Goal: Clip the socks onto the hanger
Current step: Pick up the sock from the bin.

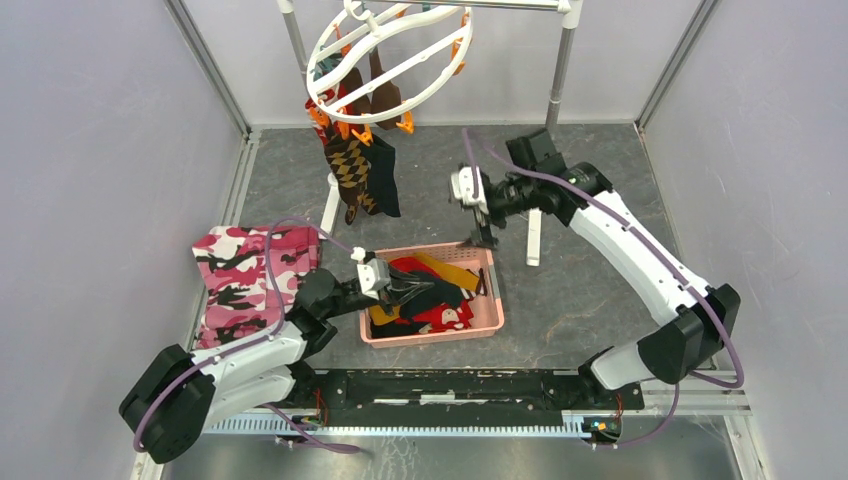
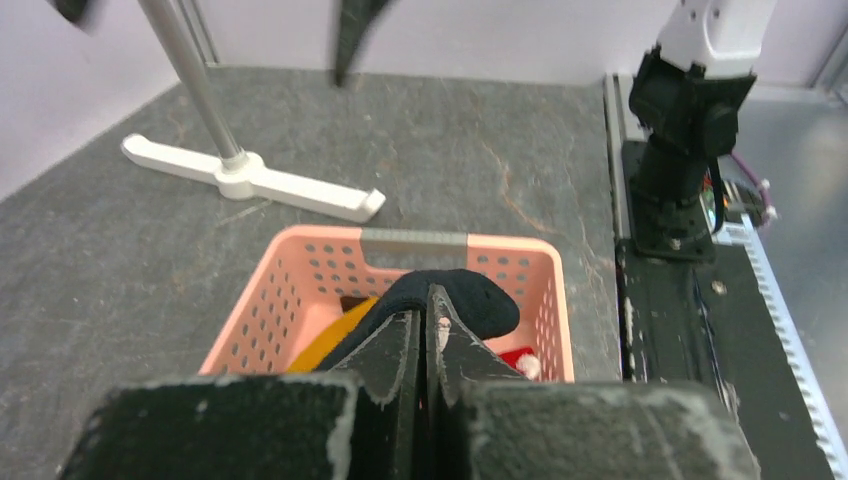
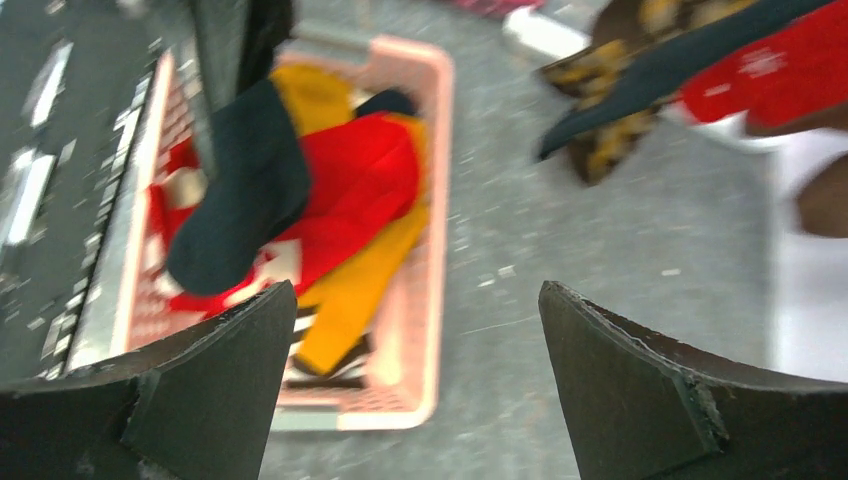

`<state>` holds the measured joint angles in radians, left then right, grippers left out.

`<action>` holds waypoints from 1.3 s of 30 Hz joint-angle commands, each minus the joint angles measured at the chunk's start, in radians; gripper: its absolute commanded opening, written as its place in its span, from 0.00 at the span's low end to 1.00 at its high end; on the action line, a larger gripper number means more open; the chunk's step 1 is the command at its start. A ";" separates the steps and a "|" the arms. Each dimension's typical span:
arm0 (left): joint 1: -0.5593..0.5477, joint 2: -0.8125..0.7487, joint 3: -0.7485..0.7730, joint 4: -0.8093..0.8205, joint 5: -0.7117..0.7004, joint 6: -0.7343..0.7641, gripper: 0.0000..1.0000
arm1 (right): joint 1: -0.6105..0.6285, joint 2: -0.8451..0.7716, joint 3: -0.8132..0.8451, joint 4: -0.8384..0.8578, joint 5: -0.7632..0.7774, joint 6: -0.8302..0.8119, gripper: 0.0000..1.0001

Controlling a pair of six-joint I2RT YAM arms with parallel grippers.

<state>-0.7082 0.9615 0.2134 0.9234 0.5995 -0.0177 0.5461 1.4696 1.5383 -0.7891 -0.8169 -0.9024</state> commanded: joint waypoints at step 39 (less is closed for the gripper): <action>-0.031 0.042 0.072 0.046 0.035 -0.224 0.03 | 0.049 -0.239 -0.731 0.592 -0.306 0.373 0.08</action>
<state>-0.7357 1.0080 0.2836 0.8955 0.6785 -0.1799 0.5892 1.2278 0.8036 -0.2260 -1.1030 -0.5549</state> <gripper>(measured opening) 0.043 0.144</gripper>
